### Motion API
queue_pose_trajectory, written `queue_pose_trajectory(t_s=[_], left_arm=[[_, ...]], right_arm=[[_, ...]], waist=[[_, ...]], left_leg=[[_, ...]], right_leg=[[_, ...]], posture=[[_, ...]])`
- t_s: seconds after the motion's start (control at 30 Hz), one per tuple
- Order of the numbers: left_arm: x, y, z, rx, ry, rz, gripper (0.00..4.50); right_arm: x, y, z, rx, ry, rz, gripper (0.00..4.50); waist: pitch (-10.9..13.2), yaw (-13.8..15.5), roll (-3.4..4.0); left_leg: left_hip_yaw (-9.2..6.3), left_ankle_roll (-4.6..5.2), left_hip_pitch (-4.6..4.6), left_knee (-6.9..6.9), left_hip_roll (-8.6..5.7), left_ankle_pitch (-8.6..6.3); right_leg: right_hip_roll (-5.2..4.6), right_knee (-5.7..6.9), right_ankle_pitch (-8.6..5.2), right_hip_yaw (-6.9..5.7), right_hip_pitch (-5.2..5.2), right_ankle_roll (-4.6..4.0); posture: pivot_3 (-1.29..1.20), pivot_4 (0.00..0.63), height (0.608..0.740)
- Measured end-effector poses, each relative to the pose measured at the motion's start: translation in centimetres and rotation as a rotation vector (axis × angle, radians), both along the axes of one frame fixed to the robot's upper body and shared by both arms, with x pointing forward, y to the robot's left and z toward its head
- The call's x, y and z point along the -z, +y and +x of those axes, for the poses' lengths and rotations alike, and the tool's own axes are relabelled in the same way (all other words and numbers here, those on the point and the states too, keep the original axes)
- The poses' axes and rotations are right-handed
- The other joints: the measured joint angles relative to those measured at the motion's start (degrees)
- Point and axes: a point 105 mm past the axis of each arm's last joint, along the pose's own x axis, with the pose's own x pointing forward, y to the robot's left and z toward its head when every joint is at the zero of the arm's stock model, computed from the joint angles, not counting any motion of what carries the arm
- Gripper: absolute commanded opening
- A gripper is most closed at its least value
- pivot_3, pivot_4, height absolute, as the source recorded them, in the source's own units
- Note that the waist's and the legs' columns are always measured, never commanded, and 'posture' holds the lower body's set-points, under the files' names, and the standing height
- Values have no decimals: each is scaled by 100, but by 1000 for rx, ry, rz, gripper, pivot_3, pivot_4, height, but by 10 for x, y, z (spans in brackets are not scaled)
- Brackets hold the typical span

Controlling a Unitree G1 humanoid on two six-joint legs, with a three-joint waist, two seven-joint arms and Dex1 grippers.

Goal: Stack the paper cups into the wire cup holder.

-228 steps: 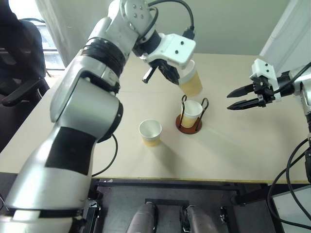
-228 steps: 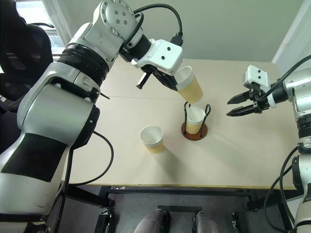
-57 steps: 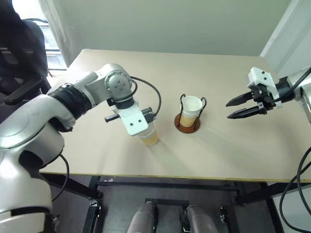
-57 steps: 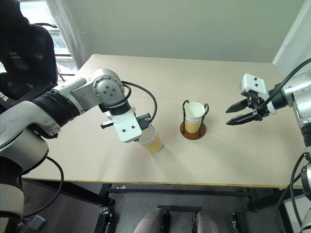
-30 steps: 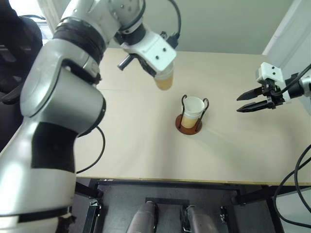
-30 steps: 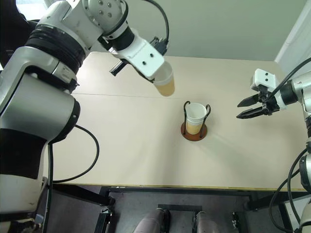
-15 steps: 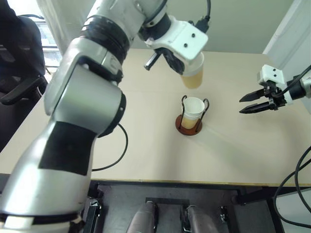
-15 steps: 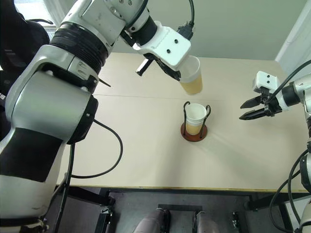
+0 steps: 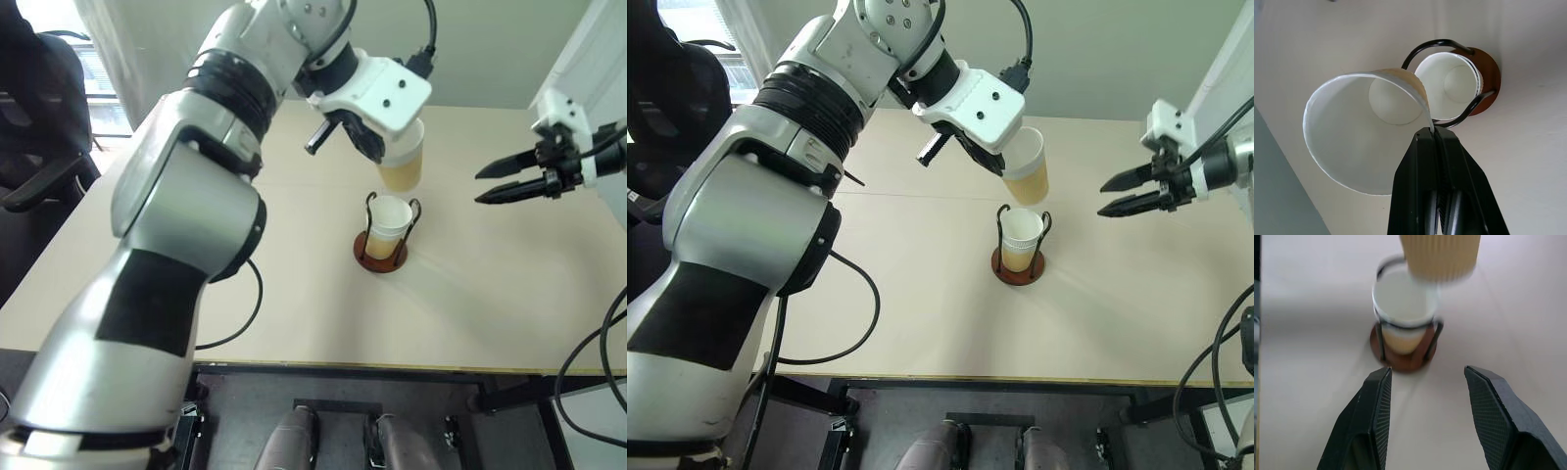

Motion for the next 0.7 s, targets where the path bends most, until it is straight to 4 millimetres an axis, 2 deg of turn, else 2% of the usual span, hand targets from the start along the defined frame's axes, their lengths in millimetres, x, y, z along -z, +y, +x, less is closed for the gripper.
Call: queue_pose_trajectory(t_s=[0.7], left_arm=[[22,-7,-2,29,67,34,25]], right_arm=[[-11,-12,-12,39,2,2,2332]], waist=[[0,10,0]], left_leg=[[3,9,2,26,0,6]], right_leg=[[-1,29,2,0,0,5]], posture=[[0,150,740]])
